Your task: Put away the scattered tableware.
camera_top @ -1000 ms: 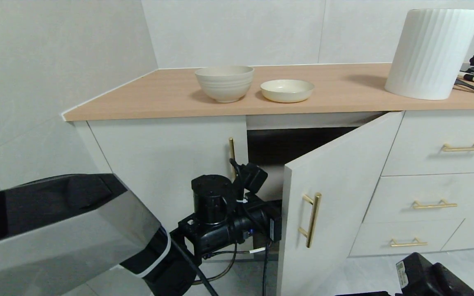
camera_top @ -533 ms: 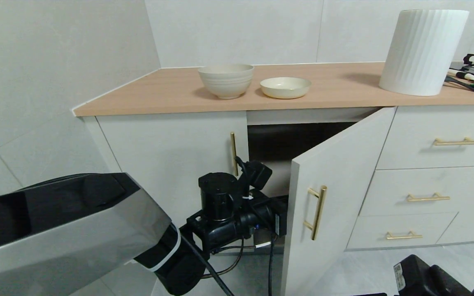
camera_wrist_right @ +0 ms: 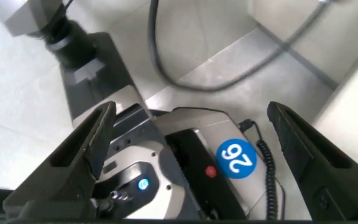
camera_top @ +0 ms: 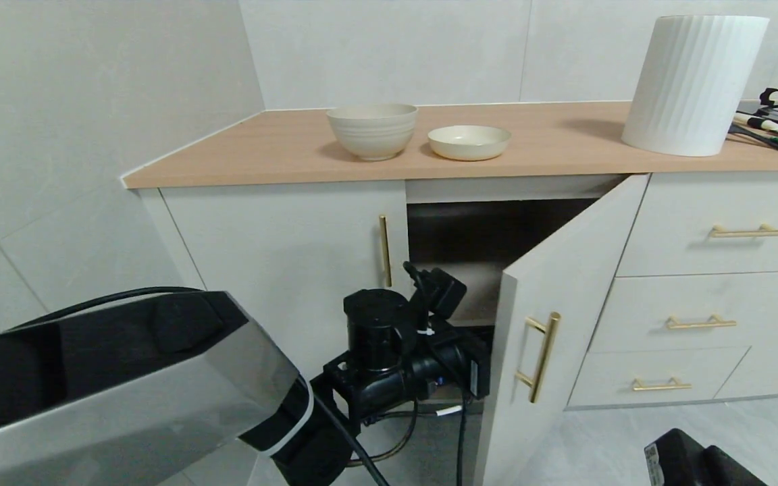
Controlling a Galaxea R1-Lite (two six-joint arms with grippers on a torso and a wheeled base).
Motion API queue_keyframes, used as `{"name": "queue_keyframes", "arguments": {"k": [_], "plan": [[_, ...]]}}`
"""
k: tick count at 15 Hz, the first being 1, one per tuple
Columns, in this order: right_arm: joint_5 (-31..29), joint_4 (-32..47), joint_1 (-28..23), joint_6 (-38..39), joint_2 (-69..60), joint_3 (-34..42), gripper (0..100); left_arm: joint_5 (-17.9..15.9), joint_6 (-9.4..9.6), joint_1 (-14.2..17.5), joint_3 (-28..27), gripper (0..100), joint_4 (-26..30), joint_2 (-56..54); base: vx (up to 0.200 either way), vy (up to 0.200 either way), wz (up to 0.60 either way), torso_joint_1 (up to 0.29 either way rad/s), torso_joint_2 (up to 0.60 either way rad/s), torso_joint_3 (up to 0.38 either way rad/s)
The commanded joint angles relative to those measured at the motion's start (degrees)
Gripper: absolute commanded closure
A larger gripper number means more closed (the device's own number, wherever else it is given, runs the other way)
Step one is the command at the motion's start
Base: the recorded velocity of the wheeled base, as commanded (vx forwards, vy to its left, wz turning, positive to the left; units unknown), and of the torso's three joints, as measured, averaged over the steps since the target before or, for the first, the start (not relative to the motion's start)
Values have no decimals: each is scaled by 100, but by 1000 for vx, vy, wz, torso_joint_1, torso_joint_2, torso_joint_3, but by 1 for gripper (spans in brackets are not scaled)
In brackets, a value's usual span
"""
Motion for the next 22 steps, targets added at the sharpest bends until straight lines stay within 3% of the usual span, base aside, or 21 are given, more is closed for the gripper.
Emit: {"name": "queue_keyframes", "arguments": {"k": [1,3,5,10,12,14,18,19,20,22], "plan": [[4,0,233,-6,-19,72,0,65,-2,-713,-2,100,-11,-216,0,0,0,0,0,0],[4,0,453,-59,-27,239,0,74,33,-1407,77,100,7,-419,0,0,0,0,0,0],[4,0,576,-67,-27,292,0,74,33,-1425,173,100,7,-506,0,0,0,0,0,0],[-22,-132,312,3,17,63,0,153,33,-502,648,100,7,-928,0,0,0,0,0,0],[-31,-150,-497,126,210,-253,0,153,42,25,1096,100,244,-1535,0,0,0,0,0,0],[-93,-150,-1253,144,491,-570,0,153,51,667,1501,100,1158,-2546,0,0,0,0,0,0],[-383,-97,-2105,82,1062,-1449,0,153,51,1493,1958,100,2477,-4128,0,0,0,0,0,0],[-391,-53,-2158,73,1194,-1660,0,153,51,1651,1993,100,2688,-4330,0,0,0,0,0,0],[-453,167,-2246,65,1511,-2169,0,153,86,2047,2002,100,3197,-4804,0,0,0,0,0,0],[-479,395,-2395,65,1792,-2697,0,136,95,2355,1984,100,3610,-5147,0,0,0,0,0,0]]}}
